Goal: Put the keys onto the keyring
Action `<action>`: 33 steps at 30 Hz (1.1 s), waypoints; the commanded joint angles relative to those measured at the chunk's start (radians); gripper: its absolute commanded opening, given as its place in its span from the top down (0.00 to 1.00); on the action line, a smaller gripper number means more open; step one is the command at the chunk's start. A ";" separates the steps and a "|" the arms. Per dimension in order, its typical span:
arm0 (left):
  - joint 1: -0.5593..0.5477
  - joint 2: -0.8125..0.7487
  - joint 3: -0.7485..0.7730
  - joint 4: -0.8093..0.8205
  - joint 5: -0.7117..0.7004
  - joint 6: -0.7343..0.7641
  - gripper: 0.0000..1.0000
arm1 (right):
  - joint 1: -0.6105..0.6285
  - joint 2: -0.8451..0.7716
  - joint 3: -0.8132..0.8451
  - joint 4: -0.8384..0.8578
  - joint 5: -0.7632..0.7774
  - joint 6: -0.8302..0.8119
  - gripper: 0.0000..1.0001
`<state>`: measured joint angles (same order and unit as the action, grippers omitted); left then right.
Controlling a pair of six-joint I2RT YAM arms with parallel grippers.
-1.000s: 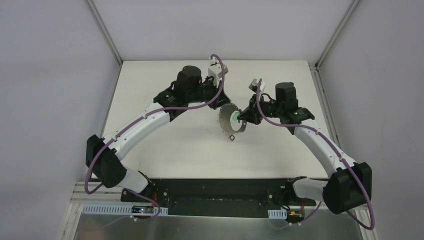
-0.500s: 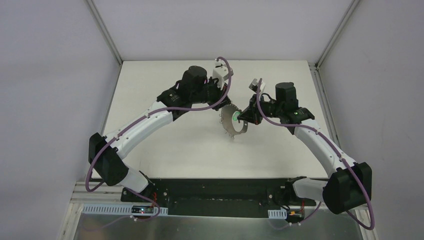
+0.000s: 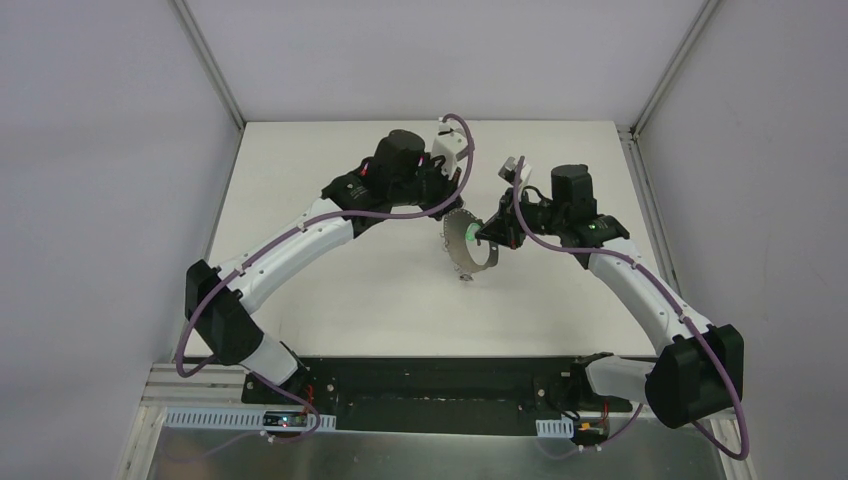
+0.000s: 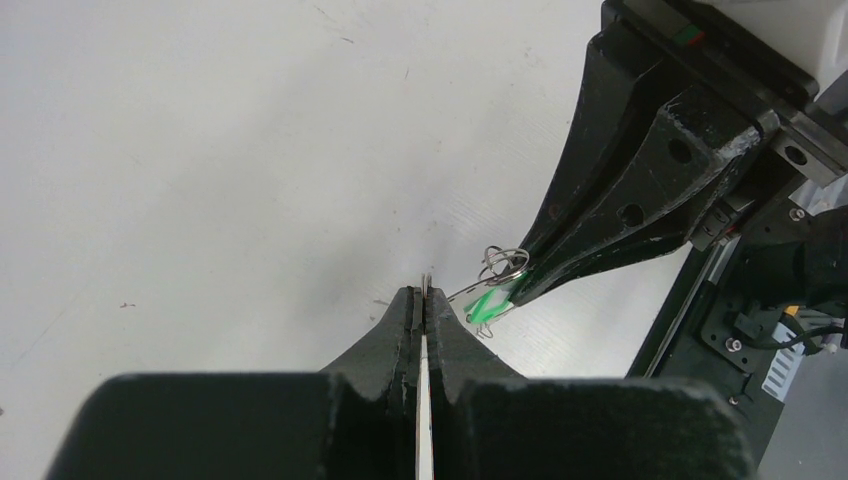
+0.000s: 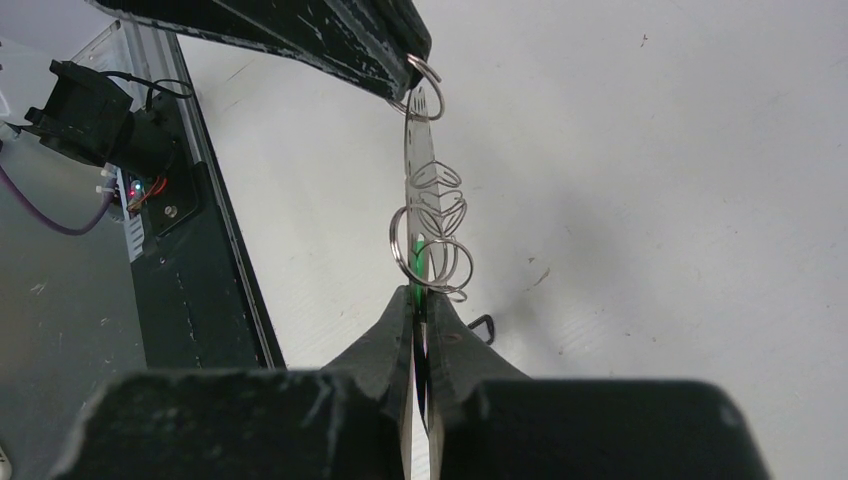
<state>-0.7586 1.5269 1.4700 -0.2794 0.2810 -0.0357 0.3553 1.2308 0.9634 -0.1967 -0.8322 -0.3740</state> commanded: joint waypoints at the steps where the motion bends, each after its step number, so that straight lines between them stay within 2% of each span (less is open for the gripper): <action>1: -0.013 0.007 0.042 -0.009 -0.046 0.025 1.00 | 0.001 -0.033 0.011 0.033 -0.020 0.015 1.00; 16: -0.016 0.018 0.038 0.032 -0.059 -0.025 1.00 | 0.002 -0.037 -0.007 0.083 -0.041 0.099 0.99; 23: 0.002 -0.015 -0.027 0.138 0.019 -0.033 1.00 | 0.000 -0.036 -0.038 0.127 -0.104 0.140 0.83; 29: 0.019 -0.035 -0.061 0.206 0.077 -0.044 1.00 | -0.006 -0.033 -0.061 0.186 -0.141 0.194 0.74; 33: 0.026 -0.039 -0.067 0.253 0.136 -0.055 1.00 | -0.012 -0.042 -0.074 0.212 -0.149 0.218 0.71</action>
<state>-0.7452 1.5482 1.4059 -0.1368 0.3336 -0.0673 0.3519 1.2297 0.8936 -0.0784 -0.9264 -0.1970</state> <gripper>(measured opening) 0.010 0.274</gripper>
